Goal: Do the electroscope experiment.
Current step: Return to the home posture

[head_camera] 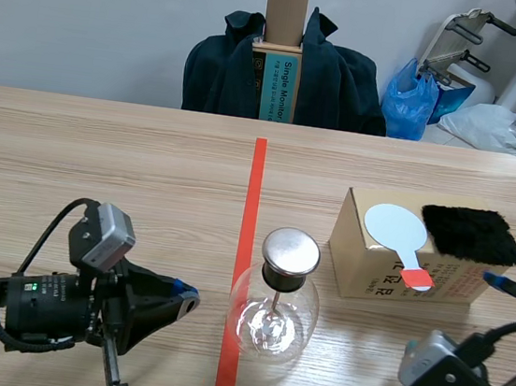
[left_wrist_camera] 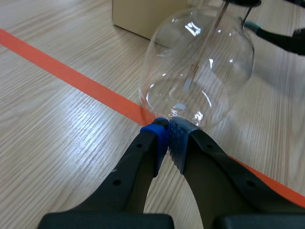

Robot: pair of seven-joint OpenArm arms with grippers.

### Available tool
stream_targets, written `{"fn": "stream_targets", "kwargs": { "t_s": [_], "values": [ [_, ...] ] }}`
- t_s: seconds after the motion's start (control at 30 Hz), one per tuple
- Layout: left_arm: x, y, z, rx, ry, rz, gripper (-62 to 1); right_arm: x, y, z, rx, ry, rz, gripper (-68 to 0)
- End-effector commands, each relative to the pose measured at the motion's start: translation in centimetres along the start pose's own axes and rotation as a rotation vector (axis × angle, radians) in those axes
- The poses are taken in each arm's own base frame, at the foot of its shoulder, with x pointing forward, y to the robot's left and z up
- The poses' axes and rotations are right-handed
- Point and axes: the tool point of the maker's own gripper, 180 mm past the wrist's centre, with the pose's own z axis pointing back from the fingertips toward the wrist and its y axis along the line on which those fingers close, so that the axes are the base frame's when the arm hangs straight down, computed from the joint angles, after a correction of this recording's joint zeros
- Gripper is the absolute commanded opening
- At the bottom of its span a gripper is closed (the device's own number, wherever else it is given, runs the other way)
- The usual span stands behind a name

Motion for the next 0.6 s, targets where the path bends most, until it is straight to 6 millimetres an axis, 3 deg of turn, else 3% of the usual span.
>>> {"fn": "stream_targets", "kwargs": {
  "t_s": [0.0,0.13,0.23,0.47,0.53,0.57],
  "values": [
    [1.7,0.3,1.2,0.012,-0.047,-0.014,-58.8,0.0,-1.7,0.1,-0.058,0.01,-0.058,0.4],
    [3.8,0.2,4.2,0.035,-0.083,-0.038,-58.8,-3.2,-4.0,2.0,-0.153,0.161,-0.239,0.4],
    [5.3,-0.3,6.7,0.047,-0.095,-0.055,-58.8,-4.4,-7.2,3.6,-0.255,0.186,-0.331,0.4],
    [7.7,-1.9,11.4,0.088,-0.098,-0.065,-56.9,-0.7,-14.3,4.0,-0.351,-0.003,-0.45,0.4],
    [7.8,-2.2,12.3,0.106,-0.089,-0.064,-50.8,0.6,-15.8,3.6,-0.351,-0.035,-0.477,0.4],
    [7.8,-2.3,12.7,0.113,-0.084,-0.063,-44.8,1.4,-16.3,3.5,-0.342,-0.048,-0.481,0.4]
  ]
}}
